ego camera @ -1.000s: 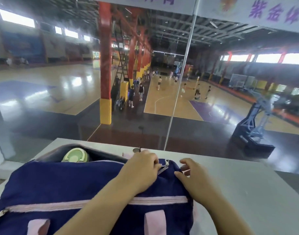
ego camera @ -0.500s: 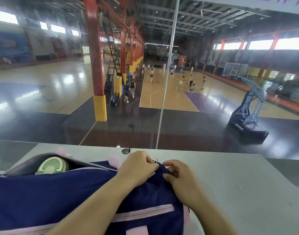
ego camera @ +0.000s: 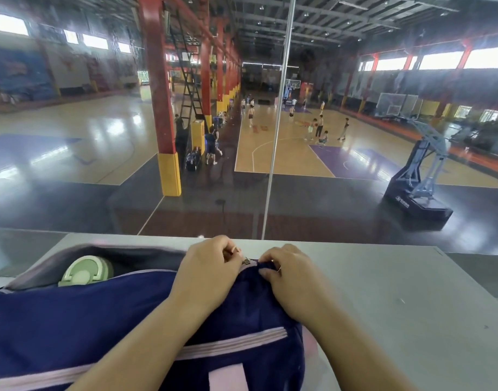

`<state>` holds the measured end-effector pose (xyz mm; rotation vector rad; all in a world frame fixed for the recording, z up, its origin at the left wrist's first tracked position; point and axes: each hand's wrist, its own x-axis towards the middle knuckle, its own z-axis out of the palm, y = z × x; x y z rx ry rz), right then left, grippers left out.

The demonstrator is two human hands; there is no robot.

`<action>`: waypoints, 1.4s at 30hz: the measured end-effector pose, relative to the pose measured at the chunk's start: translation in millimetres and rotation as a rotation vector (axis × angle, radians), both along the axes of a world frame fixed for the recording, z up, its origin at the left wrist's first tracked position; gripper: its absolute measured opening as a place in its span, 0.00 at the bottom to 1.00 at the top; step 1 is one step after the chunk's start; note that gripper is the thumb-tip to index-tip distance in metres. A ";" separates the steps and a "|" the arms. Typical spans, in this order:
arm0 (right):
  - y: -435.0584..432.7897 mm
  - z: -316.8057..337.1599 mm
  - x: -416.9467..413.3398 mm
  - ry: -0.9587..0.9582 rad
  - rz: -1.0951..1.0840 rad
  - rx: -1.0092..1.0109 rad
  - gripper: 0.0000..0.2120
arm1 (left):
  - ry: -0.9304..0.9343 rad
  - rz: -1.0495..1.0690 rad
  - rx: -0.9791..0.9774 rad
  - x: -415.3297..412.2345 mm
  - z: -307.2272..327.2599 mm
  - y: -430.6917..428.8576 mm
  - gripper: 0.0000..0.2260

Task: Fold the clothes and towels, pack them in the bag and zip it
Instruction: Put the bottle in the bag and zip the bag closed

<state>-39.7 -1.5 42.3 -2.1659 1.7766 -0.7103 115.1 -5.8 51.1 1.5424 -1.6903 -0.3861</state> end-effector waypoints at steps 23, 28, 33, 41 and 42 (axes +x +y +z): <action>15.2 14.7 104.6 0.348 0.272 -0.126 0.09 | -0.091 0.236 -0.115 100.6 -3.5 40.8 0.08; 15.3 6.3 99.9 0.254 0.158 -0.127 0.09 | -0.056 0.342 -0.116 144.7 -3.9 54.2 0.07; 21.7 2.8 100.1 0.215 0.097 -0.114 0.07 | -0.054 0.411 -0.071 173.3 -6.7 66.9 0.08; 32.8 5.4 106.4 0.184 0.033 -0.114 0.07 | 0.017 0.475 -0.078 187.5 -15.7 73.7 0.08; 33.6 6.4 108.1 0.190 0.030 -0.111 0.07 | 0.027 0.489 -0.070 189.7 -16.7 74.1 0.08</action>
